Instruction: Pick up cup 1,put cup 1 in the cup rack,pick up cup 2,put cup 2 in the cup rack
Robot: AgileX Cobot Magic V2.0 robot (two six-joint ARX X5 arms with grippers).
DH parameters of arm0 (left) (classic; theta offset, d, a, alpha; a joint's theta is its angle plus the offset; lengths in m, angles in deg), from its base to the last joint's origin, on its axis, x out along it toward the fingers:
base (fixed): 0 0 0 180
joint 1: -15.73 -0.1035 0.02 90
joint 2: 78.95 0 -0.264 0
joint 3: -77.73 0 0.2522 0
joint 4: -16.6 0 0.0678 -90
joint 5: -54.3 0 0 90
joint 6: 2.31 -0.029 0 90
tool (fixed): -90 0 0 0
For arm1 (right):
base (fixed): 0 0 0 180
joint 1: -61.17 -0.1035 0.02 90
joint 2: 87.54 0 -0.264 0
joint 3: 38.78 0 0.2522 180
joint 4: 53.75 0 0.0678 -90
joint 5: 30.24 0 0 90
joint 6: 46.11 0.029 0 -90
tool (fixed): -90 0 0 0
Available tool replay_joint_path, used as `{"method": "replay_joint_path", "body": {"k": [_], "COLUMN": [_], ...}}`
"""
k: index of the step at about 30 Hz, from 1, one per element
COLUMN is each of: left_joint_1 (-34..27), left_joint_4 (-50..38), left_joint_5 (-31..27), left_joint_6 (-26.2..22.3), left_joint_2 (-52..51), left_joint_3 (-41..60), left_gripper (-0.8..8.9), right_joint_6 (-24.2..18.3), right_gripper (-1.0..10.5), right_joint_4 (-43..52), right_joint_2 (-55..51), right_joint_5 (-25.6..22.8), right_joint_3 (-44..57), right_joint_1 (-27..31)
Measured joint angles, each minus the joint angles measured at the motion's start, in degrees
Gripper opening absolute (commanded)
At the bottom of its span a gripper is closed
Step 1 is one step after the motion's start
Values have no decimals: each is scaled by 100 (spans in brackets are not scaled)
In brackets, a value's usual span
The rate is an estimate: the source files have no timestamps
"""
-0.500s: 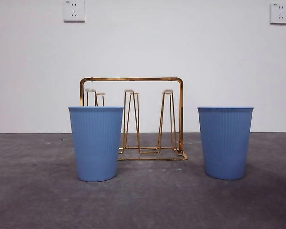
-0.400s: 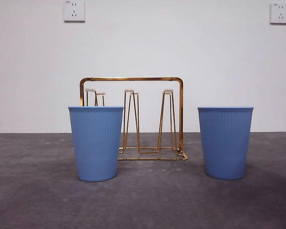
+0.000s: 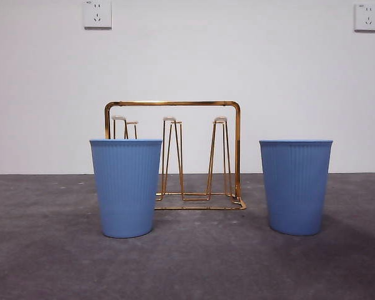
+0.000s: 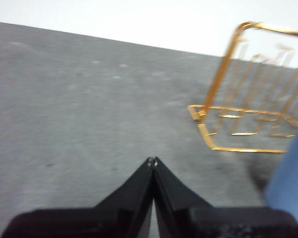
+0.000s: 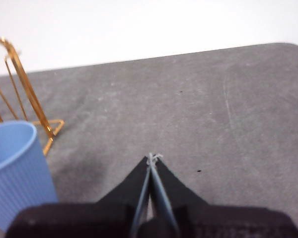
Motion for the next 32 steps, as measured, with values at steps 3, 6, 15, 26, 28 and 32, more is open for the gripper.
{"method": "replay_joint_path", "body": {"k": [3, 6, 15, 26, 28, 32], "left_joint_1": [0, 0, 0, 0, 0, 0], "left_joint_4": [9, 4, 638, 2164, 2483, 2994], "left_joint_5": [267, 431, 1117, 2188, 2262, 2347], "left_joint_6": [219, 367, 448, 179, 59, -201], "left_joint_2": [85, 240, 1200, 2483, 2656, 2907], "left_joint_3": [-293, -649, -2063, -4015, -4301, -4732], "left_gripper": [-6, -6, -6, -6, -6, -6], "right_joint_6": [251, 345, 299, -752, -929, -1224], "right_gripper": [-12, -12, -12, -11, -11, -11], "right_joint_4": [-74, -170, -1366, -3950, -4339, -4887], "right_joint_2": [63, 267, 1692, 3856, 4138, 4562], "right_joint_5": [22, 42, 577, 1346, 1366, 1388], "right_joint_3": [-258, -730, -2664, -5362, -5700, -6166], "right_joint_1": [0, 0, 0, 0, 0, 0]}}
